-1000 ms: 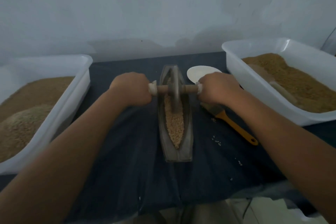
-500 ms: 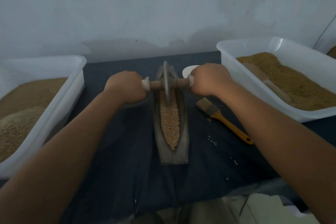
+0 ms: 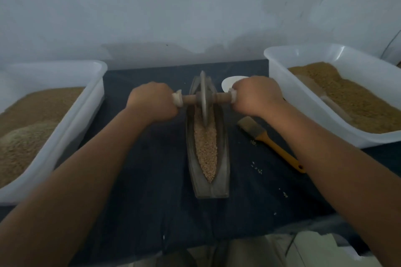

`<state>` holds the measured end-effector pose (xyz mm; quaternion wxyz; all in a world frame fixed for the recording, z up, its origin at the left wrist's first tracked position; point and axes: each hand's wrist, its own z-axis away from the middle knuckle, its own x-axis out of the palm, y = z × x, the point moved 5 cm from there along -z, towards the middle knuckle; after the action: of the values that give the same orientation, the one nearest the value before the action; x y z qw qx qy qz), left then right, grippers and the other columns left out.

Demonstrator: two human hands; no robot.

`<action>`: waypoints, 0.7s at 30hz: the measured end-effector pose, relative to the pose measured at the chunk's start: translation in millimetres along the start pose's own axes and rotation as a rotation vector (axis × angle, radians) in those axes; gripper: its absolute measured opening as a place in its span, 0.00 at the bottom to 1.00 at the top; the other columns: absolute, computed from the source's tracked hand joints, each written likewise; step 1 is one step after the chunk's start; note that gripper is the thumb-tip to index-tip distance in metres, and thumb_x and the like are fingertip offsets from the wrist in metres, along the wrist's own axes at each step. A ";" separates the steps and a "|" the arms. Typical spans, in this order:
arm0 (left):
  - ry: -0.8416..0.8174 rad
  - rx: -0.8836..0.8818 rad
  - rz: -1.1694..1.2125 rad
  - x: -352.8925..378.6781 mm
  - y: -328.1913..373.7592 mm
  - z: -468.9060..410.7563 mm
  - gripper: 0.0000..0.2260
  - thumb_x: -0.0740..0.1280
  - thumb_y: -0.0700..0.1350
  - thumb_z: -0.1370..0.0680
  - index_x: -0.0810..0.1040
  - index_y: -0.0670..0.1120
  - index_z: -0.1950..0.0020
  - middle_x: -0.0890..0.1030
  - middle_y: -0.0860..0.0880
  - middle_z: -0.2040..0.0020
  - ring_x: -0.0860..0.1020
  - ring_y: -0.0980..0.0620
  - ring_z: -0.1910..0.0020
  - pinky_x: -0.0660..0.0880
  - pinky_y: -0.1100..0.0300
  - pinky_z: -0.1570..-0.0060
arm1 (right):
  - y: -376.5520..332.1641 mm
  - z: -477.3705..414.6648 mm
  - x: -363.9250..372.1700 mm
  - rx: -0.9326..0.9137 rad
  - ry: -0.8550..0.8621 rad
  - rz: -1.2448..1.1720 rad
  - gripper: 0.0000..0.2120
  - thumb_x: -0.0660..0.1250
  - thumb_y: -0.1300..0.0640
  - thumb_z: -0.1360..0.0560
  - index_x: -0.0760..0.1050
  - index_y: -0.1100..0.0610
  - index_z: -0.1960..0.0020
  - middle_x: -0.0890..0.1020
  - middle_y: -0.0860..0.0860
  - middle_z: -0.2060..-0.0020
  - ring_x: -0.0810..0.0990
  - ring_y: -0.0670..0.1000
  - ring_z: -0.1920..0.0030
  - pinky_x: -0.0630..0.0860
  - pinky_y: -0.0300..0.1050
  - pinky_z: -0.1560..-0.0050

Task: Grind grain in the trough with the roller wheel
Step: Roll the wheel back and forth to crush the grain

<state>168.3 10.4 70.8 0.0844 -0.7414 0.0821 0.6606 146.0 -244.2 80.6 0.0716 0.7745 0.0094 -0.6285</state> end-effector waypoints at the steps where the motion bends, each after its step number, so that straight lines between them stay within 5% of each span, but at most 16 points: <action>1: 0.012 0.000 -0.003 -1.3 1.7 -5.7 0.13 0.66 0.57 0.26 0.75 0.49 0.63 0.79 0.50 0.62 0.78 0.46 0.63 0.77 0.53 0.60 | 2.0 -8.0 1.1 0.019 -0.029 0.015 0.11 0.65 0.45 0.26 0.75 0.48 0.64 0.78 0.47 0.67 0.76 0.50 0.67 0.76 0.48 0.63; 5: -0.050 0.055 0.033 2.9 0.1 22.8 0.11 0.67 0.55 0.28 0.76 0.50 0.65 0.79 0.52 0.64 0.78 0.49 0.65 0.75 0.55 0.63 | 1.5 20.6 0.7 -0.046 -0.142 -0.049 0.12 0.63 0.42 0.25 0.76 0.47 0.62 0.79 0.46 0.67 0.77 0.47 0.66 0.71 0.45 0.67; 9: -0.051 0.161 0.101 8.6 -8.3 86.0 0.15 0.62 0.61 0.33 0.73 0.51 0.71 0.74 0.55 0.74 0.74 0.57 0.73 0.64 0.61 0.74 | -1.6 79.5 -11.9 -0.170 -0.358 -0.155 0.13 0.61 0.34 0.39 0.76 0.38 0.60 0.81 0.37 0.69 0.78 0.42 0.73 0.68 0.41 0.72; 11: -0.015 0.170 0.055 10.4 -8.3 90.1 0.17 0.59 0.63 0.33 0.72 0.51 0.72 0.73 0.56 0.75 0.72 0.57 0.74 0.62 0.62 0.74 | 0.0 80.9 -7.1 -0.140 -0.436 -0.193 0.13 0.63 0.35 0.39 0.77 0.42 0.62 0.81 0.38 0.69 0.79 0.43 0.71 0.69 0.41 0.72; 16: 0.015 0.041 -0.033 4.6 -0.9 13.7 0.15 0.65 0.59 0.26 0.74 0.50 0.65 0.77 0.53 0.66 0.75 0.49 0.67 0.72 0.56 0.64 | 3.3 18.8 7.3 -0.011 -0.140 -0.013 0.12 0.62 0.43 0.24 0.75 0.47 0.62 0.79 0.46 0.66 0.77 0.48 0.65 0.72 0.47 0.65; 21: -0.089 0.010 0.061 6.2 -1.8 -2.3 0.12 0.69 0.56 0.25 0.76 0.49 0.63 0.78 0.51 0.63 0.76 0.50 0.65 0.74 0.55 0.61 | -2.5 -1.5 -7.5 -0.039 -0.060 0.029 0.12 0.65 0.42 0.27 0.74 0.49 0.64 0.78 0.47 0.68 0.75 0.50 0.67 0.71 0.45 0.66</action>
<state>171.7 11.5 64.9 0.0716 -0.7079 0.1039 0.6949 145.6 -241.0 88.0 0.0957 0.7539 0.0083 -0.6500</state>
